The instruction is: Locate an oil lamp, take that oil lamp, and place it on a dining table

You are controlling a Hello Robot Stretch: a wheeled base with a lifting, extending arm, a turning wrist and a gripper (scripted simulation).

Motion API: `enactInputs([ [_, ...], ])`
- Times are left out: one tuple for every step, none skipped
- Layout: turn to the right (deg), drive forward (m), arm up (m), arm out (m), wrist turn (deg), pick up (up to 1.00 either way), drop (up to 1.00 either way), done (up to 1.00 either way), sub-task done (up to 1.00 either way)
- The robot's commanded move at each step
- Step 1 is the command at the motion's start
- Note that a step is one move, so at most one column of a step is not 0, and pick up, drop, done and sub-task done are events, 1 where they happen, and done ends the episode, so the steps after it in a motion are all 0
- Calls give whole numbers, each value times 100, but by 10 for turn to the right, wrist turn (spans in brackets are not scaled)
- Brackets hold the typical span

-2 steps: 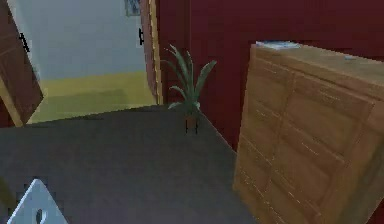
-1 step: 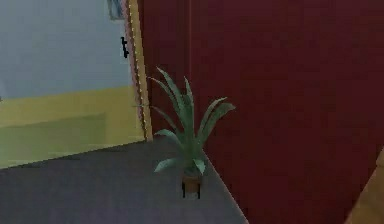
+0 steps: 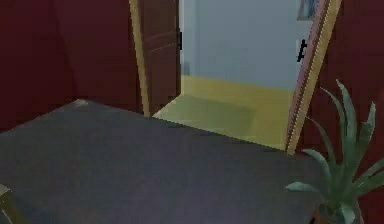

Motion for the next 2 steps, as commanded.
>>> enactInputs([
  [-300,0,0,0,0,0,0,0,0],
  [0,45,0,0,0,0,0,0,0],
])
